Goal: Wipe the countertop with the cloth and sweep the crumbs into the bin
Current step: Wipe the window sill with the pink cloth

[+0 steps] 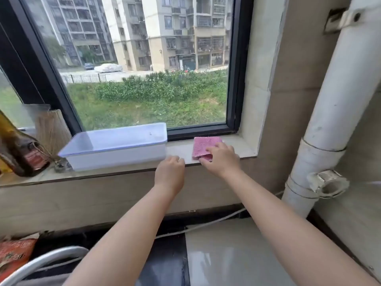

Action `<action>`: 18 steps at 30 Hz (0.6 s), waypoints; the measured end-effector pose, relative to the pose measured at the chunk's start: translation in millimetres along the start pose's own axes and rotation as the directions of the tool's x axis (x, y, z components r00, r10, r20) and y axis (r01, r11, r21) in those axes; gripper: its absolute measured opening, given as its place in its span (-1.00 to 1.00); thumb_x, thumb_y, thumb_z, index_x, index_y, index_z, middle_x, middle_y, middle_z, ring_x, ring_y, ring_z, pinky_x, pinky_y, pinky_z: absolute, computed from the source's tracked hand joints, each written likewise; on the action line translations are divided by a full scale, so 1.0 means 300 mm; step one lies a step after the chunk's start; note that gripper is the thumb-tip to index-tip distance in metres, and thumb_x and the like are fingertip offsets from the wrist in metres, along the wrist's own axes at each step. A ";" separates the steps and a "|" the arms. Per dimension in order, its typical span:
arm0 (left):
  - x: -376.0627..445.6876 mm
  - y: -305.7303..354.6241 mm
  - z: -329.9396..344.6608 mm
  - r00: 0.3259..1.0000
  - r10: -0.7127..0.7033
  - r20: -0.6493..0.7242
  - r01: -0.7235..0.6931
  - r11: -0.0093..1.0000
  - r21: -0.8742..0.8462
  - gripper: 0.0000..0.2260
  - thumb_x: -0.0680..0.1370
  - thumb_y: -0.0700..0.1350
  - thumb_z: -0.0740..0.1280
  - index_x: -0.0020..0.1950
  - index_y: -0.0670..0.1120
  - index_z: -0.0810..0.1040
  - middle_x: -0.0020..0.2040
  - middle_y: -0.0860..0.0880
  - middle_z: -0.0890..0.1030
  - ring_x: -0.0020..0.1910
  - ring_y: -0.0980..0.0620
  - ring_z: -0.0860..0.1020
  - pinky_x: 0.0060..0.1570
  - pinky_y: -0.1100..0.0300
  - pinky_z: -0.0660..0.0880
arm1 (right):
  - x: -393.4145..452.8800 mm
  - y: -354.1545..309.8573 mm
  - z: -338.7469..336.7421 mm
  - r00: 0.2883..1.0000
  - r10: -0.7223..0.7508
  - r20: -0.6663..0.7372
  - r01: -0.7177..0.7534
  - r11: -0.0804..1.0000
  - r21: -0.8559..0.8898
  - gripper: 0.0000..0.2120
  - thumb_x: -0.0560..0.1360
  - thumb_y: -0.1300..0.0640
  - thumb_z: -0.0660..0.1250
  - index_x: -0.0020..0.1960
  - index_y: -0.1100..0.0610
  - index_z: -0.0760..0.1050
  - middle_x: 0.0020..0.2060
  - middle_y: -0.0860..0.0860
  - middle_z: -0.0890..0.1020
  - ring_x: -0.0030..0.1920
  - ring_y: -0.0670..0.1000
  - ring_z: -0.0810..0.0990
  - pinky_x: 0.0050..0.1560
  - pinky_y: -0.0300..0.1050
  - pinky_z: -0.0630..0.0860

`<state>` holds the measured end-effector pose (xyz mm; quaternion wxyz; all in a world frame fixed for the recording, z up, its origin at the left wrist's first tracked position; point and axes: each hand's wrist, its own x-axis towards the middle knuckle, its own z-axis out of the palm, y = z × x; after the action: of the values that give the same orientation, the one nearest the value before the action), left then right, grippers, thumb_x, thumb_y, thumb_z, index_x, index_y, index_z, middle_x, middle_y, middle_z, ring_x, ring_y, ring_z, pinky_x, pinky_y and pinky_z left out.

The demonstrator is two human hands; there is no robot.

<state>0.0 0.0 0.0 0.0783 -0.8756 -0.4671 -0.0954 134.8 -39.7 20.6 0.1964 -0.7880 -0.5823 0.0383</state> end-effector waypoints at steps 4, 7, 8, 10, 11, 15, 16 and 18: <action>0.045 -0.011 0.054 0.995 0.009 -0.099 -0.011 1.000 -0.026 -0.73 0.42 -0.36 0.21 0.09 -0.18 0.45 0.09 -0.06 0.51 0.13 -0.04 0.46 -0.14 0.21 0.39 | 0.090 0.015 0.058 0.998 0.049 -0.029 -0.050 0.998 -0.025 -0.57 0.50 -0.11 0.20 0.31 0.01 0.37 0.36 0.06 0.29 0.32 0.14 0.24 0.22 0.00 0.30; 0.072 -0.048 0.118 0.964 0.113 -0.239 -0.108 0.994 0.032 -0.63 -0.04 -0.42 0.47 -0.31 -0.17 0.56 -0.35 -0.03 0.58 -0.37 -0.01 0.58 -0.60 0.36 0.32 | 0.148 0.038 0.099 0.997 0.065 -0.035 -0.066 0.997 -0.031 -0.61 0.51 -0.02 0.19 0.32 0.02 0.37 0.34 0.07 0.34 0.32 0.15 0.23 0.23 -0.02 0.28; 0.075 -0.050 0.119 0.956 0.111 -0.272 -0.109 0.994 0.024 -0.59 -0.11 -0.43 0.48 -0.34 -0.17 0.57 -0.39 -0.02 0.58 -0.43 0.00 0.57 -0.63 0.38 0.33 | 0.159 0.046 0.097 0.996 0.052 -0.070 -0.054 0.998 -0.024 -0.63 0.52 0.05 0.18 0.31 0.03 0.39 0.31 0.08 0.37 0.30 0.16 0.24 0.22 -0.04 0.28; 0.079 -0.065 0.149 0.952 0.129 -0.277 -0.129 0.991 0.017 -0.56 -0.11 -0.45 0.49 -0.29 -0.18 0.62 -0.36 -0.03 0.63 -0.42 0.02 0.60 -0.62 0.35 0.39 | 0.181 0.057 0.117 0.993 0.028 -0.117 -0.028 1.000 0.007 -0.66 0.52 0.18 0.15 0.28 0.11 0.44 0.25 0.11 0.45 0.26 0.17 0.29 0.18 -0.08 0.30; 0.078 -0.068 0.151 0.948 0.145 -0.282 -0.149 0.989 0.009 -0.55 -0.10 -0.45 0.50 -0.26 -0.18 0.63 -0.34 -0.04 0.64 -0.41 0.02 0.61 -0.62 0.34 0.42 | 0.189 0.063 0.127 0.989 0.011 -0.151 -0.005 0.999 0.038 -0.68 0.51 0.23 0.14 0.23 0.16 0.48 0.19 0.14 0.50 0.22 0.17 0.33 0.13 -0.09 0.31; 0.083 -0.073 0.158 0.957 0.105 -0.270 -0.127 0.990 -0.065 -0.57 -0.01 -0.50 0.48 -0.20 -0.24 0.63 -0.27 -0.10 0.66 -0.30 -0.04 0.65 -0.57 0.19 0.51 | 0.151 0.087 0.101 0.915 -0.026 -0.404 0.167 0.934 0.317 -0.83 0.46 0.29 0.27 -0.06 0.31 0.61 -0.20 0.24 0.64 -0.12 0.24 0.53 -0.22 -0.12 0.26; 0.077 -0.067 0.157 0.963 0.088 -0.253 -0.116 0.988 -0.098 -0.60 0.10 -0.51 0.45 -0.12 -0.26 0.62 -0.18 -0.12 0.67 -0.20 -0.06 0.66 -0.47 0.16 0.54 | 0.110 0.093 0.090 0.883 -0.040 -0.467 0.226 0.910 0.348 -0.86 0.44 0.28 0.31 -0.11 0.32 0.62 -0.27 0.24 0.64 -0.20 0.24 0.55 -0.25 -0.15 0.25; 0.075 -0.052 0.136 0.986 0.035 -0.166 -0.056 0.991 -0.123 -0.62 0.38 -0.47 0.27 0.17 -0.24 0.50 0.15 -0.11 0.57 0.16 -0.05 0.53 -0.08 0.09 0.52 | 0.012 0.104 0.069 0.834 -0.070 -0.547 0.312 0.878 0.364 -0.86 0.39 0.28 0.35 -0.11 0.31 0.63 -0.29 0.23 0.66 -0.24 0.17 0.57 -0.22 -0.14 0.35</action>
<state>3.1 35.8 -33.3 0.0623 -0.8784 -0.4320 -0.1946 158.2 -38.5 -8.9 0.5206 -0.6401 -0.5613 -0.0653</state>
